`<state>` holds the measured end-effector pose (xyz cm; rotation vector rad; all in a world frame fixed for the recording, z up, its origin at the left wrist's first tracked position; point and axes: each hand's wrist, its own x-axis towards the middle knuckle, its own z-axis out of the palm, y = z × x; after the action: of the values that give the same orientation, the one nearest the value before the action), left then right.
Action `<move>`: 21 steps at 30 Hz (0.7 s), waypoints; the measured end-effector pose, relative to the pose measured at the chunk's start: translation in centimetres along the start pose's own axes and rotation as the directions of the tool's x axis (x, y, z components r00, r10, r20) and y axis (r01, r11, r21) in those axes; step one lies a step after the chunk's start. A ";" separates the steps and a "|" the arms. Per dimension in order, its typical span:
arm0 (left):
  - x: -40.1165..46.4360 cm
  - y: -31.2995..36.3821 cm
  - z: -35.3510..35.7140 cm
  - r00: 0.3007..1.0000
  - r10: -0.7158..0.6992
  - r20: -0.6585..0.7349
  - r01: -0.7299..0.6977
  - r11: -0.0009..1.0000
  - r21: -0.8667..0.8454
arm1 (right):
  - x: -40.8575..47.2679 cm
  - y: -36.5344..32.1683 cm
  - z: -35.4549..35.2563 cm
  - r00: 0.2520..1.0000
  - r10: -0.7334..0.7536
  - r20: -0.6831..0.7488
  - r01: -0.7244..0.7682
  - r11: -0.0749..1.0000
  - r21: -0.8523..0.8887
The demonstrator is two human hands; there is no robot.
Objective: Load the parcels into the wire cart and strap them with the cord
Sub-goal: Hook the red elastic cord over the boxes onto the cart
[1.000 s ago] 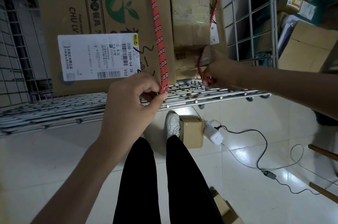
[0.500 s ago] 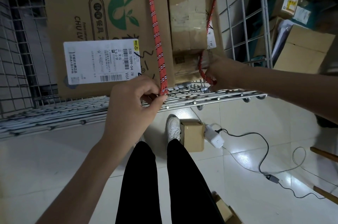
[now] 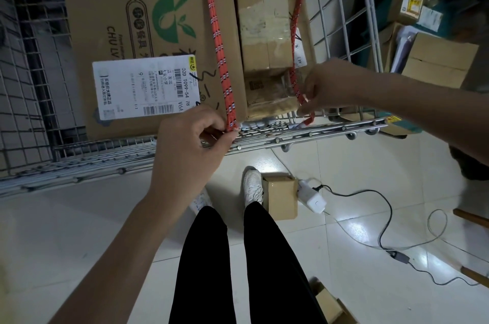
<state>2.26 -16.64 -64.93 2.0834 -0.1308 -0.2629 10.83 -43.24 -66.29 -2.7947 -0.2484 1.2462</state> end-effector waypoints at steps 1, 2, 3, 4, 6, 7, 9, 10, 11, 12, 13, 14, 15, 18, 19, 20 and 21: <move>0.0 0.0 0.0 1.000 0.002 -0.002 -0.002 1.000 0.000 | -0.1 0.1 -0.2 1.000 0.019 -0.023 -0.019 1.000 -0.008; 0.0 0.0 0.0 1.000 0.007 -0.006 -0.007 1.000 0.000 | -0.3 0.2 -0.5 0.998 0.032 -0.046 -0.033 0.999 -0.019; 0.0 0.0 0.0 1.000 0.011 -0.007 -0.011 1.000 0.000 | -0.5 0.3 -0.8 0.997 0.039 -0.071 -0.041 0.999 -0.019; 0.0 0.0 0.0 1.000 0.010 -0.008 -0.010 1.000 0.000 | -0.6 0.6 -1.0 0.994 0.043 -0.096 -0.044 0.999 -0.003; 0.0 0.1 0.0 1.000 0.002 -0.008 -0.002 1.000 0.008 | -1.1 0.8 -1.3 0.988 0.022 -0.156 -0.017 0.999 0.032; 0.0 0.1 0.0 1.000 0.001 -0.012 -0.001 1.000 0.015 | -1.5 0.7 -1.4 0.982 0.011 -0.188 -0.004 0.999 0.042; 0.0 0.2 0.0 1.000 0.012 -0.015 -0.012 1.000 0.013 | -2.3 0.4 -1.5 0.962 -0.001 -0.272 0.017 0.998 0.054; 0.0 0.3 -0.1 1.000 0.021 -0.015 -0.021 1.000 0.002 | -3.0 0.1 -1.5 0.945 -0.010 -0.327 0.031 0.998 0.058; -0.1 0.6 -0.3 0.999 0.040 -0.010 -0.040 0.999 0.002 | -4.0 -0.3 -1.5 0.920 -0.018 -0.390 0.051 0.996 0.073; -0.4 0.9 -0.5 0.997 0.074 0.000 -0.074 0.997 0.031 | -5.2 -0.6 -1.3 0.885 -0.024 -0.465 0.081 0.991 0.103; -0.7 1.2 -0.6 0.992 0.125 0.011 -0.125 0.988 0.089 | -6.7 -1.1 -1.1 0.844 -0.018 -0.535 0.112 0.983 0.143; -1.2 1.5 -0.6 0.987 0.162 0.015 -0.162 0.977 0.135 | -8.2 -1.5 -0.6 0.803 -0.002 -0.596 0.141 0.972 0.187; -1.6 1.6 -0.5 0.988 0.155 0.004 -0.154 0.979 0.131 | -9.9 -2.0 0.0 0.768 0.025 -0.640 0.160 0.960 0.230; -1.2 1.5 0.0 0.998 0.038 -0.041 -0.036 0.998 0.052 | -14.2 -3.7 2.5 0.719 0.143 -0.680 0.182 0.906 0.383; -0.6 1.4 0.4 1.000 0.018 -0.019 -0.017 0.998 0.064 | -15.3 -4.4 3.6 0.727 0.183 -0.662 0.173 0.884 0.434; 0.0 1.3 0.6 1.000 -0.004 0.012 0.003 0.997 0.071 | -16.2 -5.1 4.6 0.742 0.207 -0.637 0.165 0.865 0.474; 0.5 1.3 0.8 0.999 -0.027 0.034 0.024 0.997 0.077 | -16.9 -5.8 5.7 0.767 0.217 -0.604 0.155 0.851 0.502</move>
<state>2.53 -18.11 -64.24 2.1586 -0.1380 -0.3147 -5.22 -40.53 -56.96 -2.5157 0.1742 0.2052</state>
